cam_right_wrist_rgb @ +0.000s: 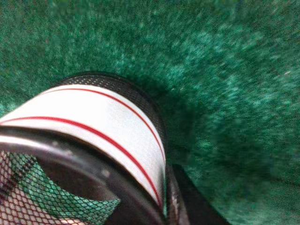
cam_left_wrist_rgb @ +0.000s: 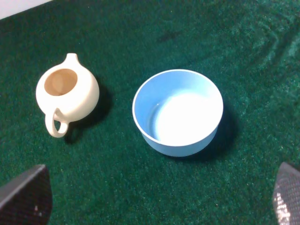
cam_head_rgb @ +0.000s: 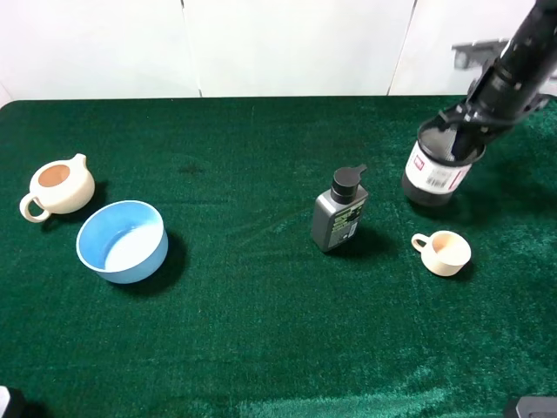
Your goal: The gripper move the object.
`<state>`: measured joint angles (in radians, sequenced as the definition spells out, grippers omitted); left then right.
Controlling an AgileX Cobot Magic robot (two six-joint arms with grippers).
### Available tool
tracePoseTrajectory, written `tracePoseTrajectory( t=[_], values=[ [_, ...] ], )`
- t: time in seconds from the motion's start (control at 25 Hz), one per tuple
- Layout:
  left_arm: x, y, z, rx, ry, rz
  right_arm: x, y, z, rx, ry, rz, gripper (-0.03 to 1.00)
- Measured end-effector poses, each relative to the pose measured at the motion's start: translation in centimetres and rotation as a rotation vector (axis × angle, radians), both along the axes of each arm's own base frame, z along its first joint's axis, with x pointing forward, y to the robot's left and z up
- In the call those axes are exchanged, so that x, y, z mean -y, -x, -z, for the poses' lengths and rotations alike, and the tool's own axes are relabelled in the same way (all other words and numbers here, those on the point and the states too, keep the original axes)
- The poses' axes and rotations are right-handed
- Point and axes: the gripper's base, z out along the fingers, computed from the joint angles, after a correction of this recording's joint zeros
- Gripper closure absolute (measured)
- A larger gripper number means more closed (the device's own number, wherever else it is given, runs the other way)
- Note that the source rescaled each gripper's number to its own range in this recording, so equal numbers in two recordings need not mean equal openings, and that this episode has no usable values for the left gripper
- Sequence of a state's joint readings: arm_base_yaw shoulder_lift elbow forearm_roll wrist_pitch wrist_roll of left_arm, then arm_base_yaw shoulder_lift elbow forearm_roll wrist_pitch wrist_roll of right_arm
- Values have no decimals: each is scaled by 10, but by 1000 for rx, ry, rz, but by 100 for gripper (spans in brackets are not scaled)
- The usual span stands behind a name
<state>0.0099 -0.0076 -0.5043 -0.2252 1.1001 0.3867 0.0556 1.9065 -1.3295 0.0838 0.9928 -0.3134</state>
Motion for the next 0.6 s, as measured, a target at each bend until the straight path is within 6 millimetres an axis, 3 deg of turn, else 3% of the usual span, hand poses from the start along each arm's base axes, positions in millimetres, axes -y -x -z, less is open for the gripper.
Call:
tracePoseTrajectory(
  t=[0.32, 0.6],
  values=[
    [0, 0, 0, 0, 0, 0, -1, -25, -53, 108, 39, -47, 97],
    [0, 0, 0, 0, 0, 0, -38, -51, -87, 185, 51, -168, 97]
  ],
)
